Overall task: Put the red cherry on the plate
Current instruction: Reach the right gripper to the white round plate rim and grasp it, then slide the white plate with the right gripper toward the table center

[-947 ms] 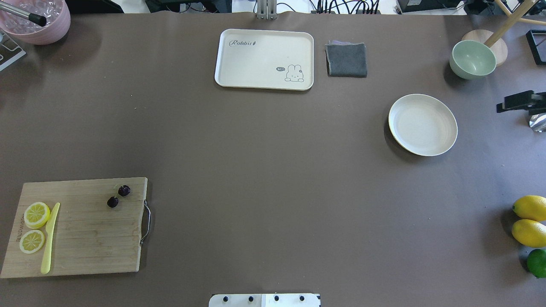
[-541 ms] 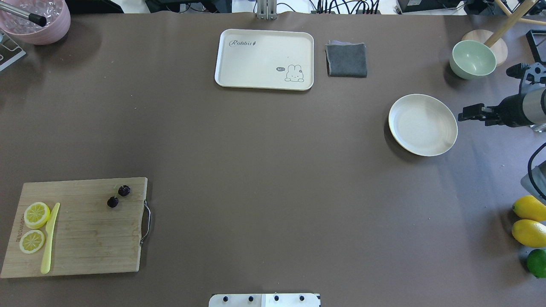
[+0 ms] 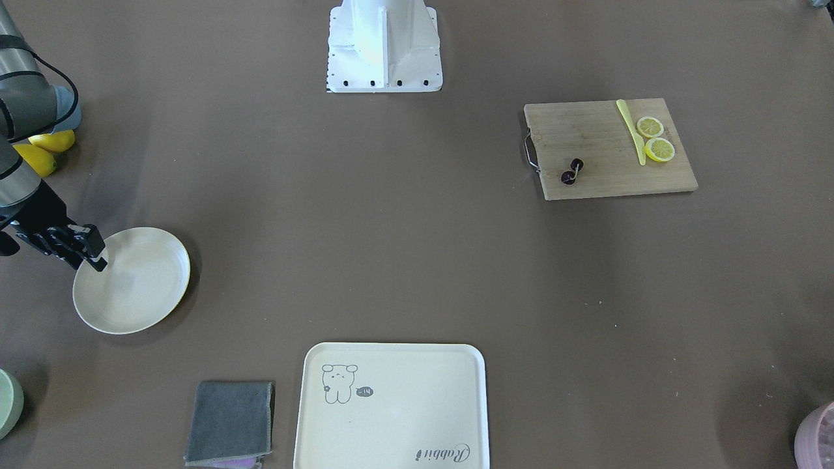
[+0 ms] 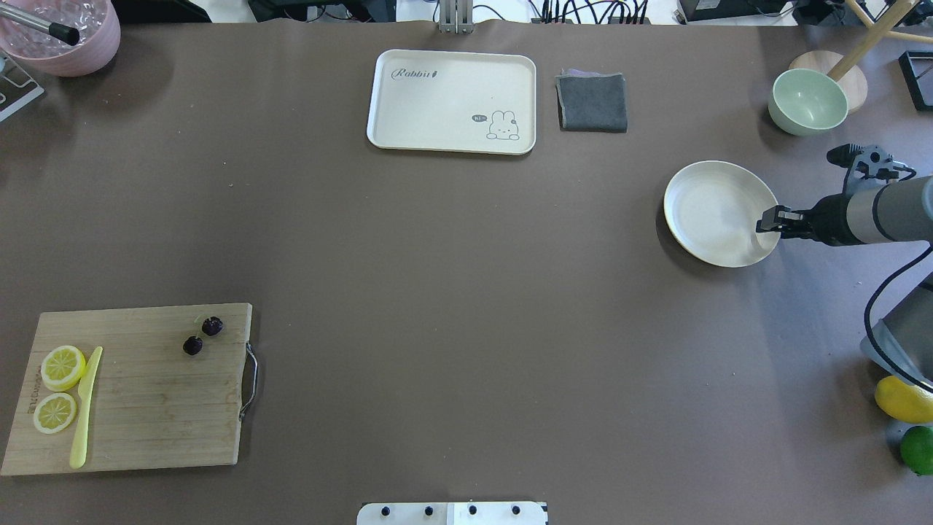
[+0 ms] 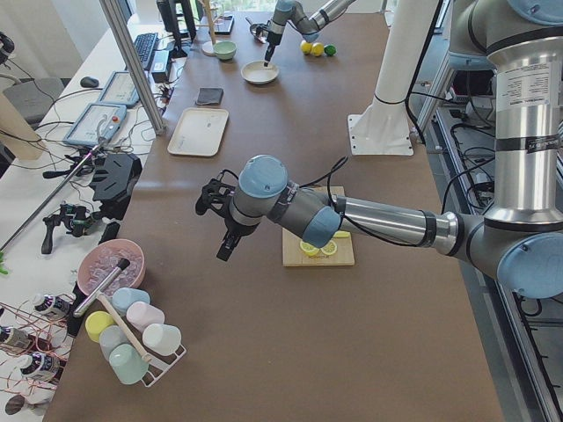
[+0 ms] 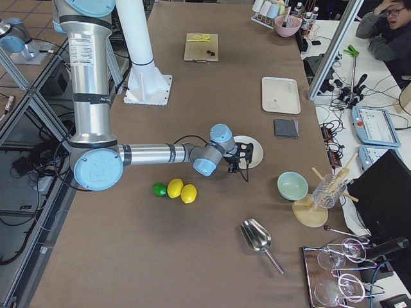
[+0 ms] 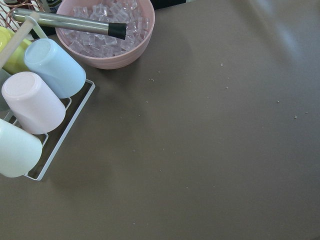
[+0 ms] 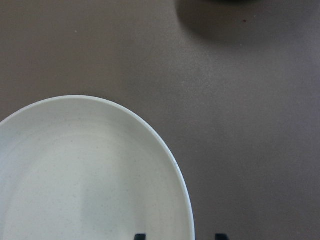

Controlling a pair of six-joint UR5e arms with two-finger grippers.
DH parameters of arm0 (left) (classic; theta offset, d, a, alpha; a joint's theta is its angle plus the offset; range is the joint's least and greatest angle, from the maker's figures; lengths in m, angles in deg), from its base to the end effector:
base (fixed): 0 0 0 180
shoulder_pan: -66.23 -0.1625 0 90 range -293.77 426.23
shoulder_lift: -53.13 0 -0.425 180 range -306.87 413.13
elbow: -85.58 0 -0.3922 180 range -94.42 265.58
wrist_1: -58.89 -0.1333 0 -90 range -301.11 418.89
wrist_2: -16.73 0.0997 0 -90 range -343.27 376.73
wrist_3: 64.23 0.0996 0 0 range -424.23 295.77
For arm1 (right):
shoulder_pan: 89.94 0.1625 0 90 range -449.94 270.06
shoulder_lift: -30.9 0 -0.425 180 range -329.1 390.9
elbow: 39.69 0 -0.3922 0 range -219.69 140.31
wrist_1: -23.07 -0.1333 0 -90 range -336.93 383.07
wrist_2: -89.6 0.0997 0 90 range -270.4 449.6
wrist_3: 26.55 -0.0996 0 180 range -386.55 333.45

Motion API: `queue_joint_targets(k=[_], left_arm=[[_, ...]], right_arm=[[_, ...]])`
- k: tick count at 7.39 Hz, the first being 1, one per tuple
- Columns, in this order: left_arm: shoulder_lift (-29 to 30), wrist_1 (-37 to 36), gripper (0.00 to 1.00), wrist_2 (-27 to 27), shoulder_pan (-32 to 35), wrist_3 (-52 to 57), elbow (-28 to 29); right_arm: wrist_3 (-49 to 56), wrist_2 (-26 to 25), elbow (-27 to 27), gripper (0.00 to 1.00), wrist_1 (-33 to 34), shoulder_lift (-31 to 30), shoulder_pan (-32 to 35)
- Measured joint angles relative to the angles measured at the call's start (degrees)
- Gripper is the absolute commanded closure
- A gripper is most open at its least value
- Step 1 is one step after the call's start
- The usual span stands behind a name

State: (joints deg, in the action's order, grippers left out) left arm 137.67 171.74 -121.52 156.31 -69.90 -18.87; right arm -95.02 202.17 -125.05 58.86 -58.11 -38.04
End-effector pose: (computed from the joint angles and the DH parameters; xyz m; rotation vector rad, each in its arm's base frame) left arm -0.0596 -0.4665 0.5280 0.4808 0.8430 0.1415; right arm -0.2541 -0.4782 0.5938 0.2263 -0.9208 0.3162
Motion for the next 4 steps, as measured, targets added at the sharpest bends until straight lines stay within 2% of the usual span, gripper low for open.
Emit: queue_joint_targets(k=[4], left_arm=[[-0.93, 1.64, 0.02, -0.02, 0.00, -0.13, -0.06]], right_arm=[[-5.17, 0.07, -2.54, 1.00, 0.10, -0.14, -0.38]])
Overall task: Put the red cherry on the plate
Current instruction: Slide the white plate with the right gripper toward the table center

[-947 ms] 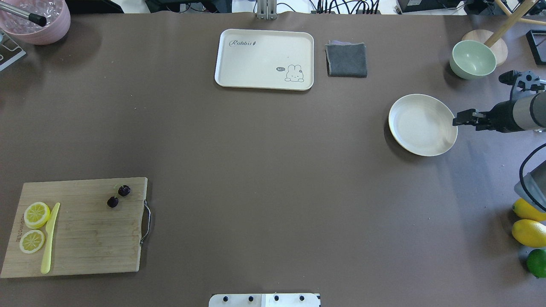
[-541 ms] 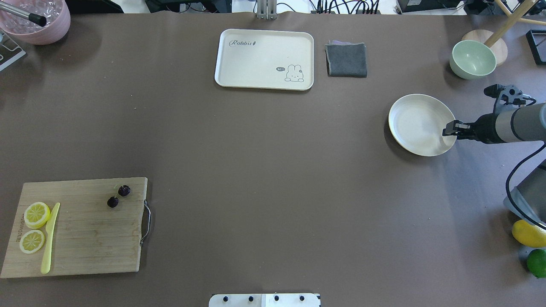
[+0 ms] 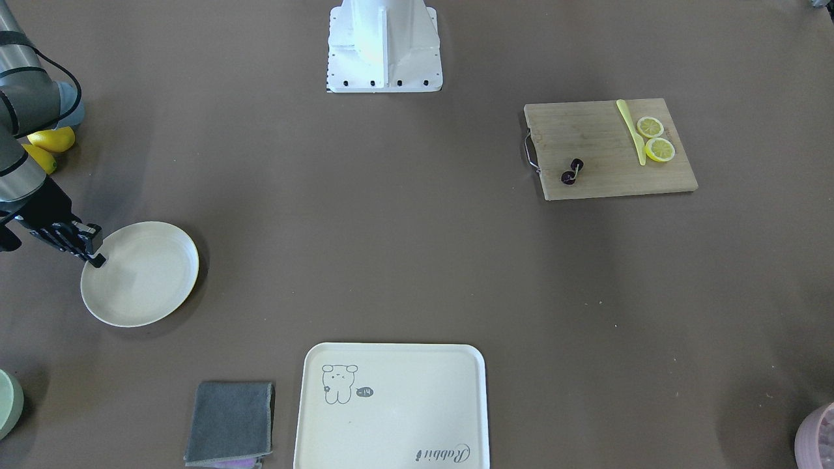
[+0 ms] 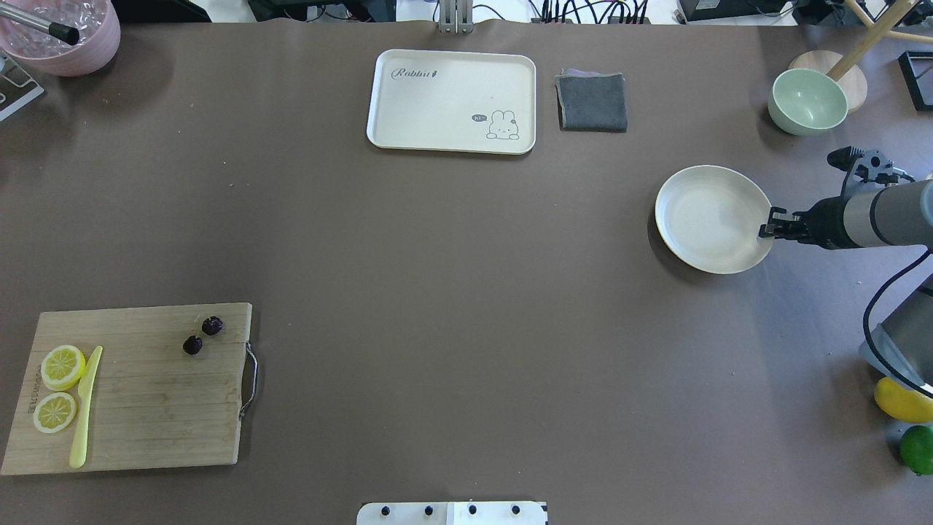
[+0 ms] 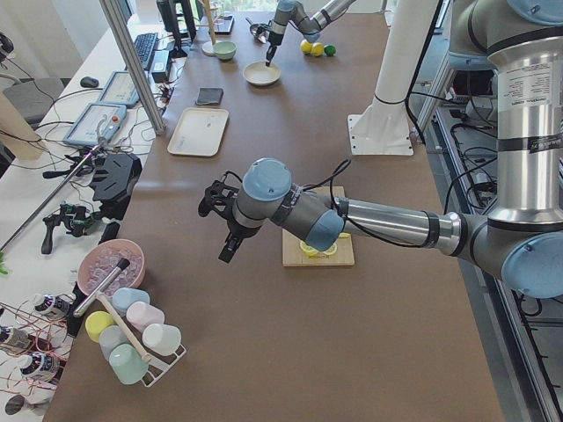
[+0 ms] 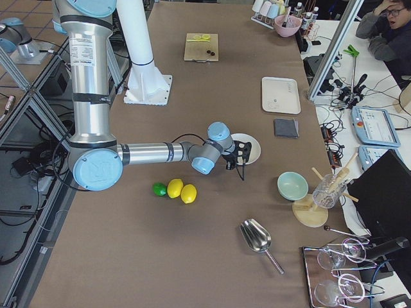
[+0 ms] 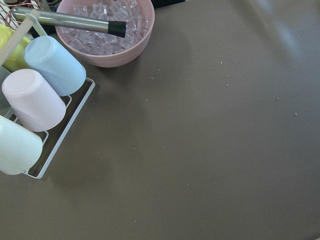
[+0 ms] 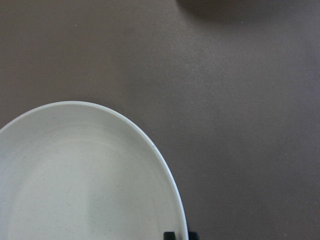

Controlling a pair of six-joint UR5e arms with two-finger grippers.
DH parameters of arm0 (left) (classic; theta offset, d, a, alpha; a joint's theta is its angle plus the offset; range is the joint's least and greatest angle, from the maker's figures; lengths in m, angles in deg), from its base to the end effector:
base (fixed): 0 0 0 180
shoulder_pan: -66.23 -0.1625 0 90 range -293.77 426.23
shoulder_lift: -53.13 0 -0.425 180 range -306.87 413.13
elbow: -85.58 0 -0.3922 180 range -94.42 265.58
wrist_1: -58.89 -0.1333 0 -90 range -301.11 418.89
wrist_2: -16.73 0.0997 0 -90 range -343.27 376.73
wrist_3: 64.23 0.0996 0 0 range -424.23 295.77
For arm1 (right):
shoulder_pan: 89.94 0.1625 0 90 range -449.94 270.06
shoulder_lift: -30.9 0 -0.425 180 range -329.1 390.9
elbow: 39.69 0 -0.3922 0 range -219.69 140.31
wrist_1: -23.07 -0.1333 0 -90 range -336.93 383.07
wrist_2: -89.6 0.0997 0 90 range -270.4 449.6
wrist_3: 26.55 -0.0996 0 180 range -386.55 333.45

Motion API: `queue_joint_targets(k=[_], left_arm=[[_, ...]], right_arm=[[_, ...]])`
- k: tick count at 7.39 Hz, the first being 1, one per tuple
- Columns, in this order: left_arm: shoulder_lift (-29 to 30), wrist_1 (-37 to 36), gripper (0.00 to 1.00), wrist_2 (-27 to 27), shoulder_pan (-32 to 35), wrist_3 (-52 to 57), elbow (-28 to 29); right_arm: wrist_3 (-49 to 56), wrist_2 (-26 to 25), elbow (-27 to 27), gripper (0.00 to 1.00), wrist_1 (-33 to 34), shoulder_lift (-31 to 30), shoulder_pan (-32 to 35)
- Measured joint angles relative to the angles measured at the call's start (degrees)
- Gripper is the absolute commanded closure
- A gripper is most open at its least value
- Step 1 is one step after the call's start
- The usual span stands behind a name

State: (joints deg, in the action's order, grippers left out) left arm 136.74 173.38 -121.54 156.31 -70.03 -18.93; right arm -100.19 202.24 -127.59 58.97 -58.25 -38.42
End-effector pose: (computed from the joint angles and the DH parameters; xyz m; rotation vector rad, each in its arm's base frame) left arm -0.0596 -0.4606 0.5316 0.4924 0.8433 0.1453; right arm -0.2566 -0.4755 0.5721 0.2050 -0.9646 0.3814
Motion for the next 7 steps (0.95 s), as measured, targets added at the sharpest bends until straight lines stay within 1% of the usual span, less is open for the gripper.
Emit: queue_joint_targets(k=[1, 2, 3, 4, 5, 7], left_arm=[[-0.01, 0.08, 0.02, -0.04, 0.00, -0.01, -0.04], [-0.03, 0.11, 0.02, -0.05, 0.00, 0.03, -0.09], [-0.03, 0.31, 0.02, -0.08, -0.02, 0.11, -0.17], [-0.03, 0.76, 0.02, -0.12, -0.09, 0.14, -0.19], [-0.03, 1.11, 0.02, -0.14, -0.18, 0.16, -0.14], [-0.05, 1.26, 0.02, -0.10, -0.41, 0.22, 0.04]], right_arm=[[-2.76, 0.24, -3.02, 1.00, 1.28, 0.65, -0.10], [-5.93, 0.37, -6.78, 1.00, 4.25, 1.94, -0.60], [-9.65, 0.00, -10.69, 1.00, 8.76, 4.17, -2.26], [-14.31, -2.38, -13.02, 1.00, 12.77, 7.75, -5.76], [-19.20, -7.45, -13.74, 1.00, 16.03, 12.26, -11.25], [-26.70, -19.12, -13.53, 1.00, 25.47, 21.95, -22.97]])
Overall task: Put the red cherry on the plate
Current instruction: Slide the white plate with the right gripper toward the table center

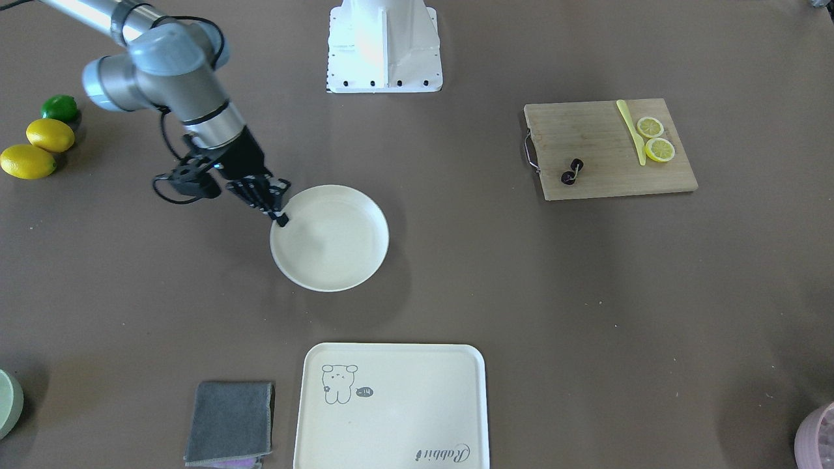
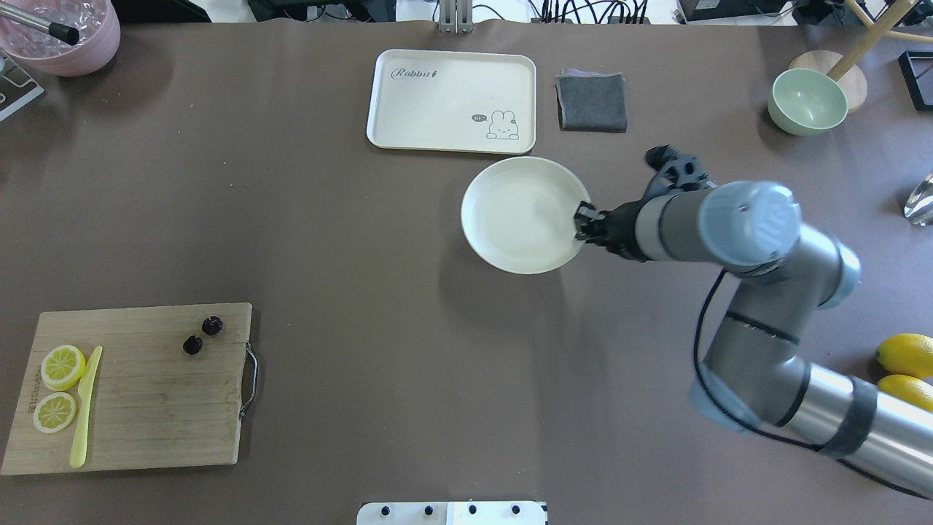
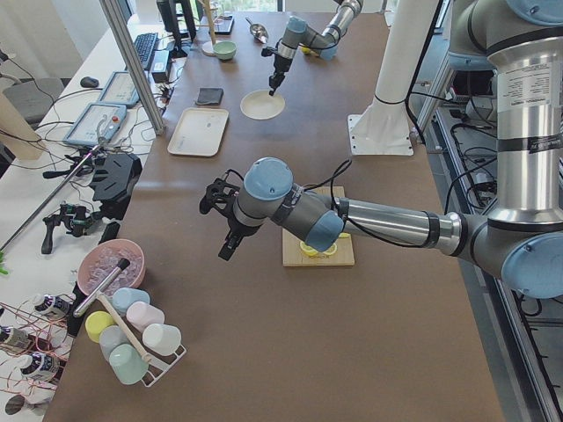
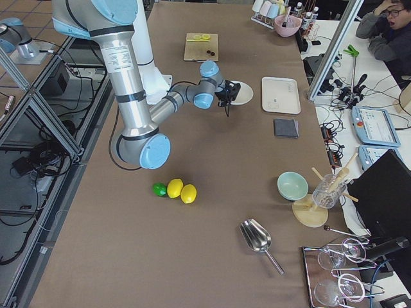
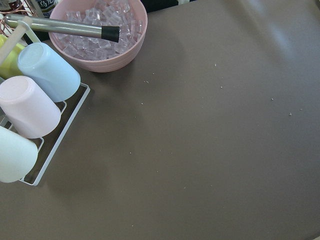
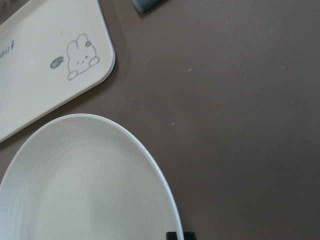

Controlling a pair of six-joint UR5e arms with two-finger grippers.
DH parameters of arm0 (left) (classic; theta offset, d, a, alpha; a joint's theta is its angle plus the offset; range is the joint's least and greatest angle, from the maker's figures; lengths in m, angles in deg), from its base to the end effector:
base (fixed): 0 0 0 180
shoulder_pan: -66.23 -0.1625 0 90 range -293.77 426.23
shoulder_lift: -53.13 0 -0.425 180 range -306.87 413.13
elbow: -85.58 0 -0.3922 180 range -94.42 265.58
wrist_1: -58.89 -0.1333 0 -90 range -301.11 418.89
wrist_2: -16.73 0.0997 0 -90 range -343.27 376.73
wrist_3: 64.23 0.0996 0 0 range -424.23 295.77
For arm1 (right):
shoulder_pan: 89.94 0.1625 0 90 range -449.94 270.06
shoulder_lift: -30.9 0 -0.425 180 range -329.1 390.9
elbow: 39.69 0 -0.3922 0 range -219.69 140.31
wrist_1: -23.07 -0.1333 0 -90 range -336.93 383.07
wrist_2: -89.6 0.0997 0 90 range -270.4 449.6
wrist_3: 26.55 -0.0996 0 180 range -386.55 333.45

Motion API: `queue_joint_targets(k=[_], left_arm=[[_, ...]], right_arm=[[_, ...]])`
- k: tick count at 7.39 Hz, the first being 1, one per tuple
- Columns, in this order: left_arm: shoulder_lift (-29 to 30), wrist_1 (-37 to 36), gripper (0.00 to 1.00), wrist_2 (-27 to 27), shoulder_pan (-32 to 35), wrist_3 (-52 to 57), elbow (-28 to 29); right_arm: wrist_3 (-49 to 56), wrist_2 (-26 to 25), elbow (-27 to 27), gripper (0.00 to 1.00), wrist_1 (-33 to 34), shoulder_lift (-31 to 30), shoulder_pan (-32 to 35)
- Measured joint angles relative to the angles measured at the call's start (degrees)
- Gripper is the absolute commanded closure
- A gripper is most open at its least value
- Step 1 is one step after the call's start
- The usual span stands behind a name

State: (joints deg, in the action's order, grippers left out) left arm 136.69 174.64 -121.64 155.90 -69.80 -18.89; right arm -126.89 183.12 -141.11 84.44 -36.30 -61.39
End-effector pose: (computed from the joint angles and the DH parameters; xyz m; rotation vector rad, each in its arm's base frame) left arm -0.0562 -0.4607 0.5296 0.5100 0.8451 0.1648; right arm -0.4864 -0.4094 0.2904 0.1210 -1.1087 0.5746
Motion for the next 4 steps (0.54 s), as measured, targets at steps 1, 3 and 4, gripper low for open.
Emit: queue_joint_targets(k=[1, 3, 4], left_arm=[[-0.03, -0.09, 0.02, 0.02, -0.09, 0.00, 0.03], [-0.06, -0.22, 0.02, 0.03, -0.18, -0.05, 0.11], [-0.07, -0.27, 0.02, 0.03, -0.22, -0.07, 0.12]], right_arm=[[-2.18, -4.15, 1.25, 1.00, 3.35, 3.77, -4.17], [-3.38, -8.92, 6.37, 0.75, 5.10, 8.28, -7.80], [-3.28, -9.97, 8.43, 0.17, 5.21, 9.77, -8.20]])
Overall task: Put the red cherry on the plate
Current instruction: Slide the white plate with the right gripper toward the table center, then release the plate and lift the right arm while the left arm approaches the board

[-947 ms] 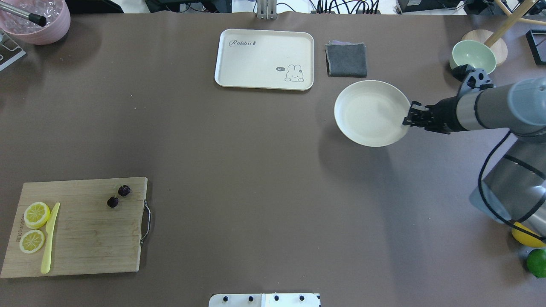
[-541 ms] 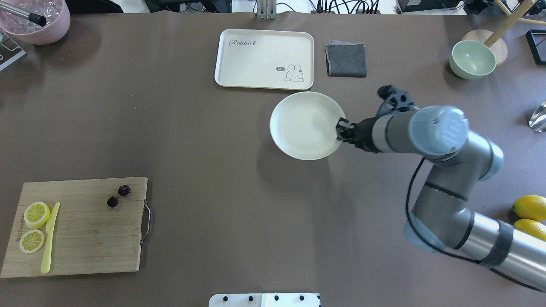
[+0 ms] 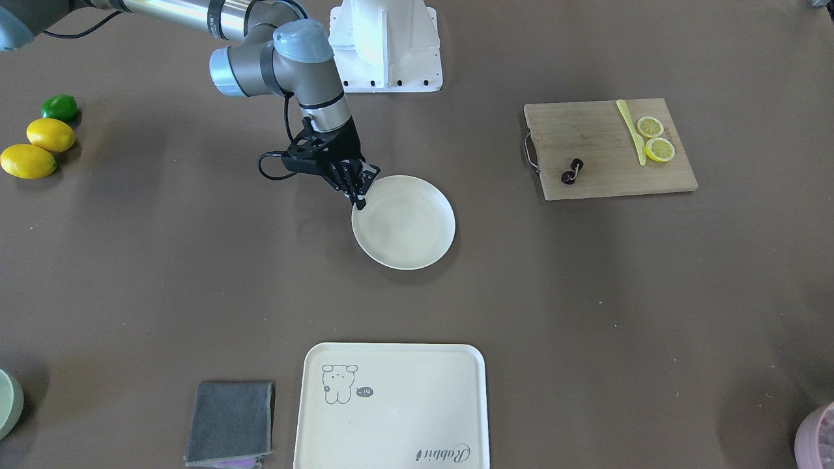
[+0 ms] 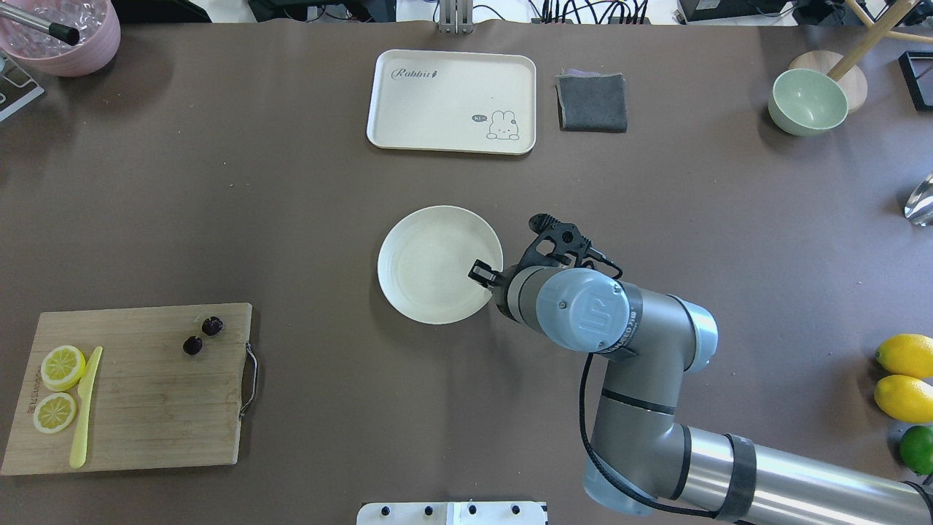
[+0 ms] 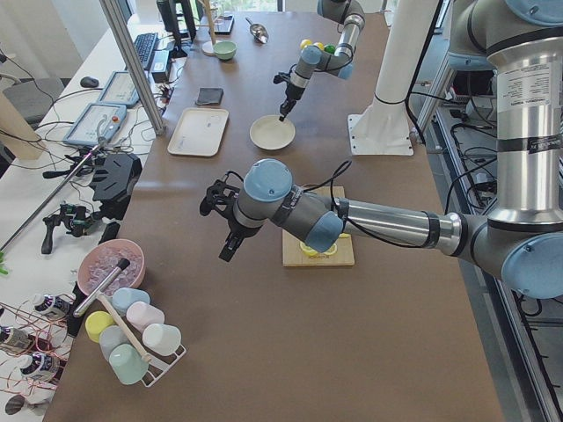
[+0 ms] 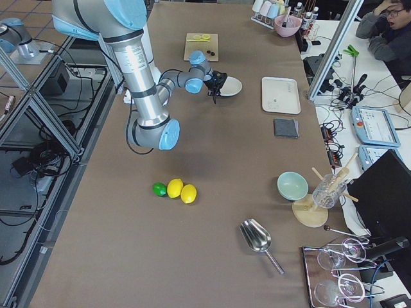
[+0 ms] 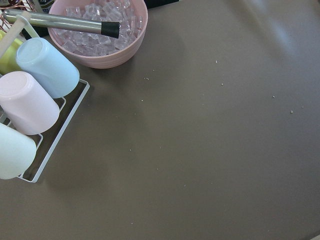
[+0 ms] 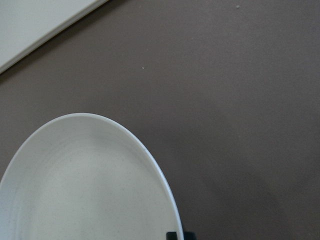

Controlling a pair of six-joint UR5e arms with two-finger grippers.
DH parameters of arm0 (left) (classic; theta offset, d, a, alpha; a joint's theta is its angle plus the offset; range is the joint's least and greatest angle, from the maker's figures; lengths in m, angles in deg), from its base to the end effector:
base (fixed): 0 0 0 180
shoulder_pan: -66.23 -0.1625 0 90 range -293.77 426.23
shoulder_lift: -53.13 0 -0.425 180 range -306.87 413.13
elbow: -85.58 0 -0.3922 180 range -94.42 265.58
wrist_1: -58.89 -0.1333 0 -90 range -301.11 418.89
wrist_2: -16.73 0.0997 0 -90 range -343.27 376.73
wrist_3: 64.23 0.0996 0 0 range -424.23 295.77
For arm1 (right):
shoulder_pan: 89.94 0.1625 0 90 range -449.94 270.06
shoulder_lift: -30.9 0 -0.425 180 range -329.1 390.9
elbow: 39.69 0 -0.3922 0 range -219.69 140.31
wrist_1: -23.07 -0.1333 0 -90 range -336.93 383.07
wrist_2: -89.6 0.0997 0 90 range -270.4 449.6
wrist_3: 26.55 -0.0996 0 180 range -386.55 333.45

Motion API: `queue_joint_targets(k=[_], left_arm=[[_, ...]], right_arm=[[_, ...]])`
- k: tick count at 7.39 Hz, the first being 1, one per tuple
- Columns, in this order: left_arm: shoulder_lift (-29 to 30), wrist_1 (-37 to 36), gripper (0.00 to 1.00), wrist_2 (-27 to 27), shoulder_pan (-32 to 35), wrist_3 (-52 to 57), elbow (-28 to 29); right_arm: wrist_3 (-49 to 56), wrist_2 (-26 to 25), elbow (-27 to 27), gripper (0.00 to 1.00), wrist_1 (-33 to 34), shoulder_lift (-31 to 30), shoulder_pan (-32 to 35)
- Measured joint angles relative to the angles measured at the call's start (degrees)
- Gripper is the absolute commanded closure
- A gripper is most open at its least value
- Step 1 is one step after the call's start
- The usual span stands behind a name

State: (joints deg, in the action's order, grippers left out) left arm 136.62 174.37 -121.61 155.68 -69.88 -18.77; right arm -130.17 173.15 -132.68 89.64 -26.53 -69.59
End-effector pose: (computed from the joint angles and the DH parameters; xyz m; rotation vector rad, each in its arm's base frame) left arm -0.0545 -0.4606 0.5318 0.5004 0.8462 0.1634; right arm -0.5911 -0.3733 0.2581 0.1653 -1.0377 0.5963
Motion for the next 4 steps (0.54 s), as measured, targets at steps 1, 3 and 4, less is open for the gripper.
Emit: queue_joint_targets(k=[1, 3, 4], left_arm=[[0.00, -0.04, 0.02, 0.00, -0.03, -0.04, 0.01], [0.00, -0.16, 0.01, -0.02, -0.14, -0.25, 0.01], [0.10, -0.02, 0.02, -0.41, -0.77, -2.07, -0.21]], right_arm=[[1.11, -0.28, 0.92, 0.00, 0.10, 1.06, 0.10], [6.34, 0.80, 0.25, 0.00, 0.49, 1.99, 1.98], [8.90, 3.84, -1.24, 0.00, 1.02, 1.37, 4.76]])
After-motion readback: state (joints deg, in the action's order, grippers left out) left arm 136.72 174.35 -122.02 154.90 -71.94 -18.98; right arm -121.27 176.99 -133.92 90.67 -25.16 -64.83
